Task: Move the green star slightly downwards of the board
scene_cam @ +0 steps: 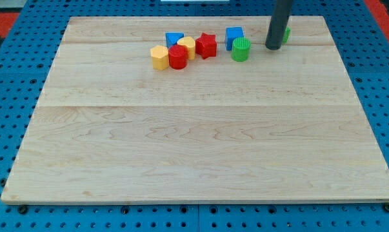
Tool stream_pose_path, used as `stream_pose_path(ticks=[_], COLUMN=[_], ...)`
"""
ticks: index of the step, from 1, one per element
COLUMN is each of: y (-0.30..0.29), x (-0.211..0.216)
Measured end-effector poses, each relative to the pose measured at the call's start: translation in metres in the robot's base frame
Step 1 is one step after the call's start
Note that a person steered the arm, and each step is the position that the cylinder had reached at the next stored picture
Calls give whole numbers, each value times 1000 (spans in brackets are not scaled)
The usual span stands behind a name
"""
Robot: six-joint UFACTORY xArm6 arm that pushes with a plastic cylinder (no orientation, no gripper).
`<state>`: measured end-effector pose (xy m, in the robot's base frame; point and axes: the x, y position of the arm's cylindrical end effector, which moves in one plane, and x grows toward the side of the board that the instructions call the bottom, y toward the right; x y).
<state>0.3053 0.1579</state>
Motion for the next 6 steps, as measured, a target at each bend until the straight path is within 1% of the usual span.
stream_pose_path(ticks=[1, 2, 3, 4, 5, 6], y=[16, 75, 92, 41, 7, 7], x=[15, -7, -82, -97, -87, -76])
